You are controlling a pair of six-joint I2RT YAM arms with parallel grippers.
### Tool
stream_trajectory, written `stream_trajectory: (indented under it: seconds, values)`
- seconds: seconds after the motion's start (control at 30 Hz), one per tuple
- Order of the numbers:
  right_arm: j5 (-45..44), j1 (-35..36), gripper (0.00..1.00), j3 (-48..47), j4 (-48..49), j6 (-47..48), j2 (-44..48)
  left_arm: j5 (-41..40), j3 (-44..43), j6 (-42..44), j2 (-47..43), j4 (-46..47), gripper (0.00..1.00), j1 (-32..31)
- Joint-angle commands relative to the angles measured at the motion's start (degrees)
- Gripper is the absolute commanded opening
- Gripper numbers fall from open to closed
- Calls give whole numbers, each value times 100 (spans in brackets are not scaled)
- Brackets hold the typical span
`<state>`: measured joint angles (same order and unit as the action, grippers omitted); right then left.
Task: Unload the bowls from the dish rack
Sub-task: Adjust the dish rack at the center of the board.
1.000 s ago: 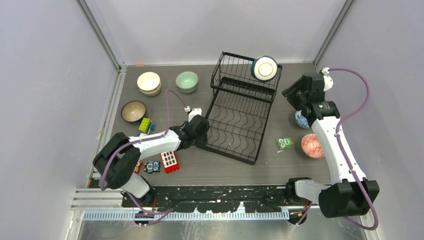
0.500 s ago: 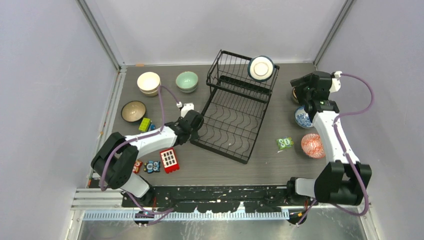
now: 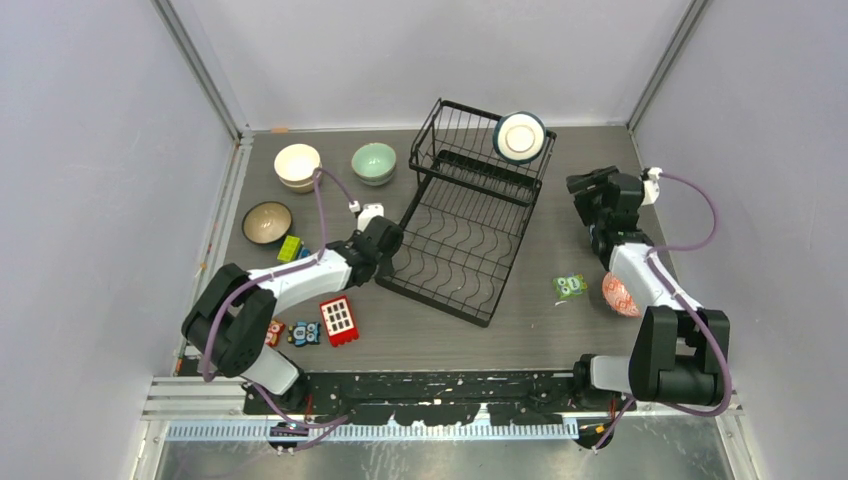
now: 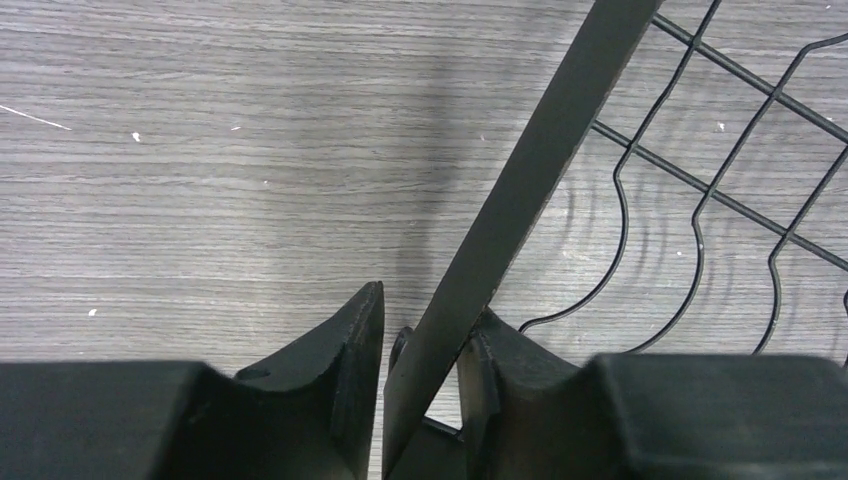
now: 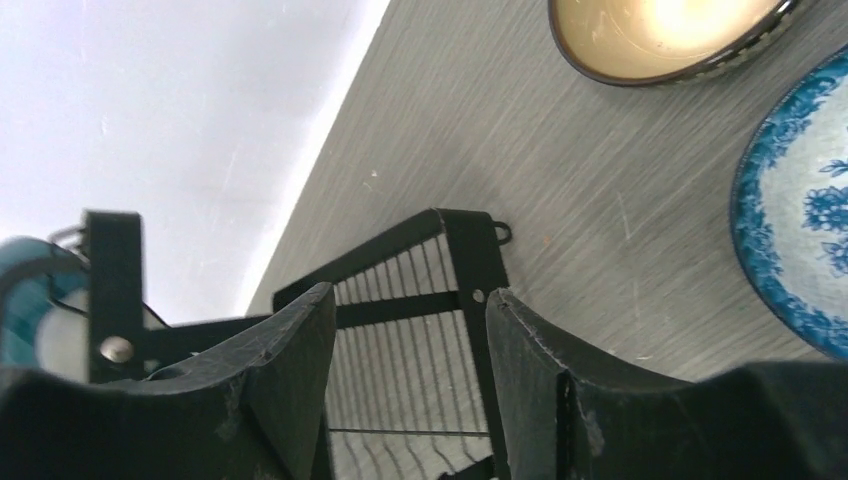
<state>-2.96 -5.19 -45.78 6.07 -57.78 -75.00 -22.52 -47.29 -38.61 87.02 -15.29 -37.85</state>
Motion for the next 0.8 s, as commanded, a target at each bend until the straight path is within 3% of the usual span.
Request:
stream_trajectory:
  seconds: [0.0, 0.17, 0.27, 0.33, 0.53, 0.77]
  values:
    - [-234, 270, 63, 368, 1436, 982, 288, -157, -152, -41, -215, -83, 36, 120]
    - [-279, 519, 71, 781, 2233, 2124, 330, 246, -164, -63, -453, -116, 55, 127]
    - [-237, 792, 72, 1255, 3161, 2509, 353, 466, -184, -70, -638, -198, 63, 120]
    - [-267, 827, 72, 1336, 3244, 2686, 340, 585, -189, -76, -768, -249, 66, 120]
    - [-223, 876, 71, 1293, 3312, 3034, 48, 938, -156, -183, -1138, -416, 73, 125]
    - [442, 945, 69, 882, 3632, 3132, -651, 1255, 61, -375, -1683, -514, 75, 127]
